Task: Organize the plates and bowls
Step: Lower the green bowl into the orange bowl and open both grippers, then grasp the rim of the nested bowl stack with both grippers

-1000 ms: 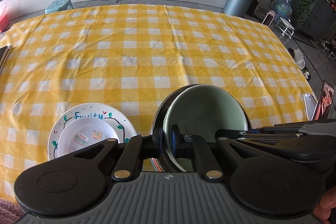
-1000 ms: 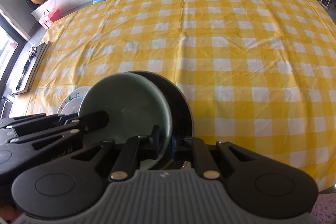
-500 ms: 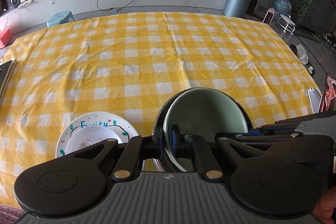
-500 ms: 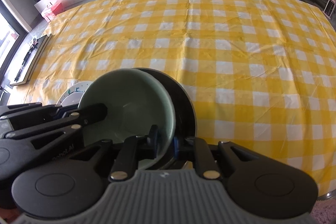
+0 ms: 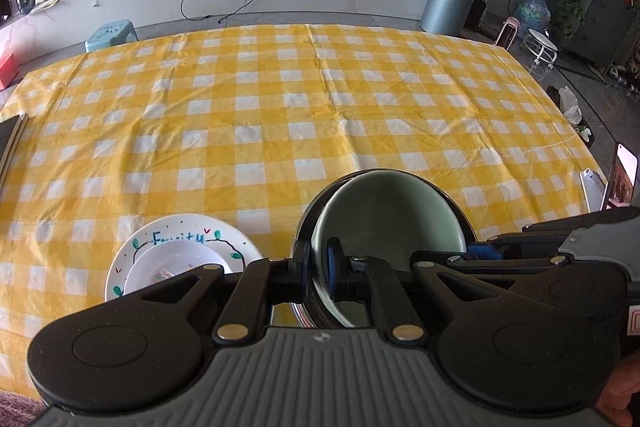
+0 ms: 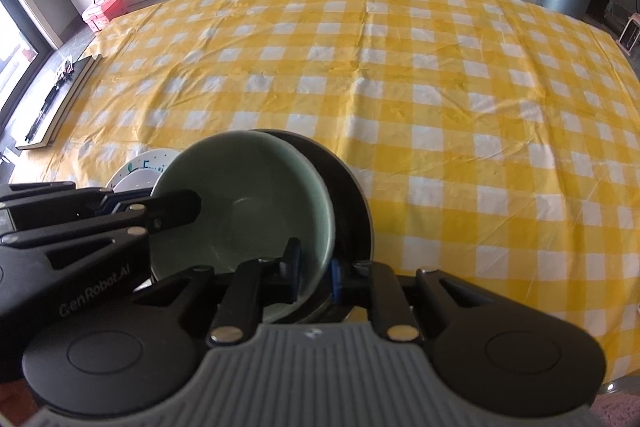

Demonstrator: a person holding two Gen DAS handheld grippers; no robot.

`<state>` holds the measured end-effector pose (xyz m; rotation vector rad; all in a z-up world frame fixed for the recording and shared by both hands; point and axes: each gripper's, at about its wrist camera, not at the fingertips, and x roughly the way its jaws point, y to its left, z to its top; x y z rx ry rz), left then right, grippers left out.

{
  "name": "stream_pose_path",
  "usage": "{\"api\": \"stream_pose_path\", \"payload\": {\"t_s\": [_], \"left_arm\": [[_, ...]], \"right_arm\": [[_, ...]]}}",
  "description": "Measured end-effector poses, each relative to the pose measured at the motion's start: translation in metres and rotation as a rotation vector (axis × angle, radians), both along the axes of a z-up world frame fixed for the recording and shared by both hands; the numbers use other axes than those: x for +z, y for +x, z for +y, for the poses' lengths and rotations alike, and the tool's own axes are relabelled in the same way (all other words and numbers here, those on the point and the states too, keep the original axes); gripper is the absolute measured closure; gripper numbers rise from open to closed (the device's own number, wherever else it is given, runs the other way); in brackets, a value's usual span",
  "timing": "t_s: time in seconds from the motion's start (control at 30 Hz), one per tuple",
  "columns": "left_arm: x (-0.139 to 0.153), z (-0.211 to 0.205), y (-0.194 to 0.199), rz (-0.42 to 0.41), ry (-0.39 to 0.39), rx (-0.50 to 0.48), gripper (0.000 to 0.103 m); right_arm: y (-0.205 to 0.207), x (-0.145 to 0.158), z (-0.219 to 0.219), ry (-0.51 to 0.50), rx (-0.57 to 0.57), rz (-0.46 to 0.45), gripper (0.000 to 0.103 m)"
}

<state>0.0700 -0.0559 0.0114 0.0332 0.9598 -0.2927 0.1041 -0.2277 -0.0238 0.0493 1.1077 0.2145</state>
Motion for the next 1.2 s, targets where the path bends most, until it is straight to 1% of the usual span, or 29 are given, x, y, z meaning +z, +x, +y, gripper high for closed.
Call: {"api": "stream_pose_path", "payload": {"t_s": [0.03, 0.13, 0.23, 0.3, 0.37, 0.4, 0.43, 0.5, 0.57, 0.6, 0.67, 0.77, 0.8, 0.87, 0.93, 1.0, 1.03, 1.13, 1.2], "left_arm": [[0.003, -0.001, -0.001, -0.024, 0.011, -0.003, 0.091], [0.013, -0.002, -0.002, -0.083, 0.039, 0.007, 0.086], [0.015, 0.002, 0.002, -0.072, 0.013, 0.004, 0.086], [0.015, 0.006, 0.001, -0.081, -0.002, 0.007, 0.082], [0.015, 0.012, 0.001, -0.086, -0.024, 0.017, 0.072], [0.014, 0.016, 0.002, -0.085, -0.036, 0.024, 0.070], [0.014, 0.019, 0.002, -0.087, -0.048, 0.032, 0.069], [0.014, 0.027, 0.002, -0.097, -0.073, 0.050, 0.064], [0.015, 0.034, 0.000, -0.119, -0.112, 0.067, 0.048], [0.015, 0.038, -0.001, -0.132, -0.136, 0.078, 0.044], [0.014, 0.045, -0.004, -0.162, -0.188, 0.090, 0.036], [0.004, 0.056, -0.008, -0.182, -0.250, 0.136, 0.033], [-0.001, 0.059, -0.009, -0.179, -0.264, 0.155, 0.033], [-0.011, 0.064, -0.011, -0.166, -0.288, 0.198, 0.033], [-0.021, 0.069, -0.013, -0.146, -0.326, 0.230, 0.033], [-0.030, 0.070, -0.015, -0.123, -0.356, 0.239, 0.027], [-0.035, 0.070, -0.015, -0.107, -0.367, 0.246, 0.023], [-0.044, 0.067, -0.012, -0.066, -0.376, 0.253, 0.023], [-0.046, 0.067, -0.012, -0.057, -0.391, 0.251, 0.023]], "right_arm": [[-0.001, 0.002, 0.001, -0.019, 0.001, -0.013, 0.091], [-0.001, 0.008, 0.002, -0.056, 0.019, -0.058, 0.091], [0.001, 0.009, 0.003, -0.045, 0.022, -0.048, 0.091], [0.001, 0.010, 0.002, -0.046, 0.021, -0.055, 0.091], [-0.002, 0.012, -0.001, -0.035, 0.014, -0.073, 0.089], [-0.003, 0.013, -0.003, -0.024, 0.011, -0.084, 0.087], [-0.005, 0.014, -0.006, -0.006, 0.008, -0.096, 0.082], [-0.010, 0.017, -0.011, 0.031, 0.003, -0.118, 0.080], [-0.015, 0.019, -0.016, 0.064, -0.002, -0.154, 0.071], [-0.017, 0.020, -0.018, 0.083, -0.006, -0.182, 0.069], [-0.023, 0.022, -0.024, 0.104, -0.022, -0.245, 0.061], [-0.030, 0.020, -0.035, 0.108, -0.098, -0.333, 0.054], [-0.031, 0.016, -0.039, 0.112, -0.132, -0.346, 0.053], [-0.033, 0.007, -0.047, 0.148, -0.196, -0.341, 0.043], [-0.035, -0.006, -0.054, 0.210, -0.255, -0.312, 0.039], [-0.036, -0.018, -0.060, 0.267, -0.302, -0.275, 0.039], [-0.036, -0.023, -0.061, 0.294, -0.319, -0.257, 0.037], [-0.034, -0.035, -0.061, 0.353, -0.336, -0.197, 0.036], [-0.032, -0.042, -0.059, 0.381, -0.342, -0.169, 0.036]]}}
